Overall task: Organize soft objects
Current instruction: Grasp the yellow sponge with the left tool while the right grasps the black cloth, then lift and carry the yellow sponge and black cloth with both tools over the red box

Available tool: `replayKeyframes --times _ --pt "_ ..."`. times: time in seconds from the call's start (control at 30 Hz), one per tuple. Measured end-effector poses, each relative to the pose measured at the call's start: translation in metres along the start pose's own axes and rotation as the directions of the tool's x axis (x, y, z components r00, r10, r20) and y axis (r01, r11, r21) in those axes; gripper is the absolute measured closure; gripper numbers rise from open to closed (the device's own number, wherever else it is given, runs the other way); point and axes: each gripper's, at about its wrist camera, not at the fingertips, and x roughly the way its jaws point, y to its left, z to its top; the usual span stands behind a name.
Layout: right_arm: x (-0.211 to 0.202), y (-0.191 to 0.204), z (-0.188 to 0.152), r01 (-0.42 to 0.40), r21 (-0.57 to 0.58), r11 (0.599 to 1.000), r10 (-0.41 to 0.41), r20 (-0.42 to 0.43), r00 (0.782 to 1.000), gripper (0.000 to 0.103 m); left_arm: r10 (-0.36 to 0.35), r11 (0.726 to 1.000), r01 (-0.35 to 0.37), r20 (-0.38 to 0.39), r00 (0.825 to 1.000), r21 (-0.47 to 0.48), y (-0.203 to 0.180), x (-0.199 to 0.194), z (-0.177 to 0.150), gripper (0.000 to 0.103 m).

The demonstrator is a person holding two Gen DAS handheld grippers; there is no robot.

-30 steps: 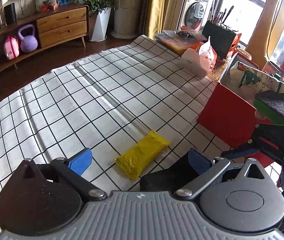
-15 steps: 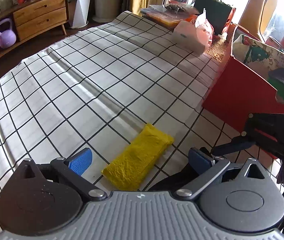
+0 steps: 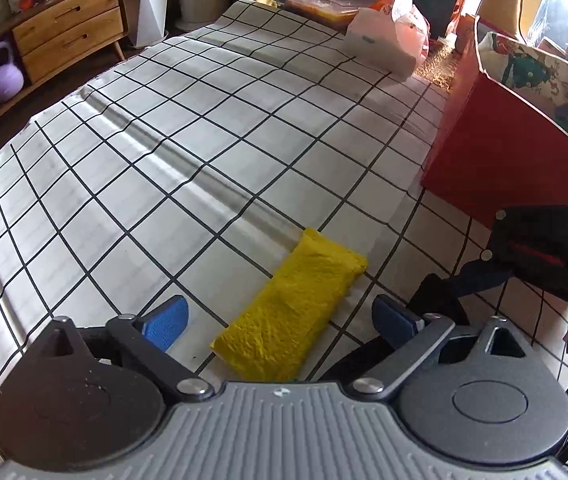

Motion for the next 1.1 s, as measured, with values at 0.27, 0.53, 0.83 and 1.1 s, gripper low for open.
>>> replayKeyframes --times 0.27,0.53,0.83,1.1 --pt "-0.004 -0.007 0.001 0.034 0.052 0.998 -0.036 0.032 0.999 0.047 0.064 0.995 -0.065 0.018 0.998 0.079 -0.011 0.003 -0.003 0.045" --pt "-0.010 -0.006 0.000 0.083 0.072 0.994 -0.086 0.043 0.995 0.083 0.078 0.993 -0.082 0.046 0.996 0.084 -0.013 -0.003 -0.007 0.058" --pt "-0.040 -0.003 -0.010 0.109 0.146 0.983 -0.124 0.104 0.987 0.092 0.162 0.987 -0.162 0.079 0.984 -0.004 0.002 -0.016 -0.016 0.059" --pt "-0.091 0.000 -0.019 0.146 0.192 0.970 -0.179 0.170 0.969 0.093 0.216 0.971 -0.200 0.115 0.970 -0.134 0.015 -0.056 -0.026 0.060"
